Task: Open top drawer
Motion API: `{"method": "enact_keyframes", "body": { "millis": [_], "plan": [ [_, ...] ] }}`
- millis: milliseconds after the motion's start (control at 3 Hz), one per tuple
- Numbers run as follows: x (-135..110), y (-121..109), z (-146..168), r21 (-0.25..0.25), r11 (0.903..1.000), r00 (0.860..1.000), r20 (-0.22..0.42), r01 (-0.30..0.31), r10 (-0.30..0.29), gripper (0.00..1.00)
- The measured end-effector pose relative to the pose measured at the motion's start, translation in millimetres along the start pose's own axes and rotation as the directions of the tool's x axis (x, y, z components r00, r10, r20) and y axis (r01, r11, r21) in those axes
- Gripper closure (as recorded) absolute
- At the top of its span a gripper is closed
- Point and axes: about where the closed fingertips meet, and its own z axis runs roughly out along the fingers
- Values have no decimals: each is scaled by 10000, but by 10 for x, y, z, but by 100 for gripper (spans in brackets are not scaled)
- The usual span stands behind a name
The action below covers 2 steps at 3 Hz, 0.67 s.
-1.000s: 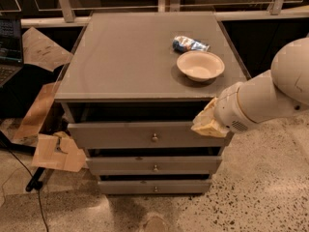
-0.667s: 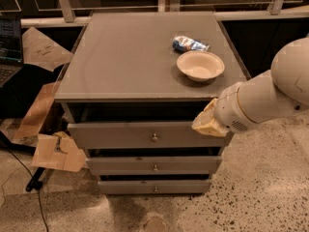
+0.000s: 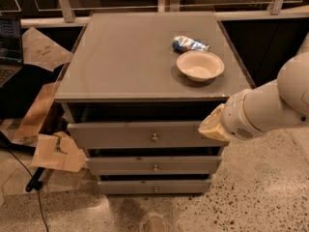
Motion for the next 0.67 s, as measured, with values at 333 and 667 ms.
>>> {"method": "enact_keyframes", "body": {
  "millis": [333,667],
  "plan": [
    [403,-184,99,610,9966,9983,-176,-546,558,100],
    [642,-328,264,587,9942,9959,160,-900,892,100]
  ]
}}
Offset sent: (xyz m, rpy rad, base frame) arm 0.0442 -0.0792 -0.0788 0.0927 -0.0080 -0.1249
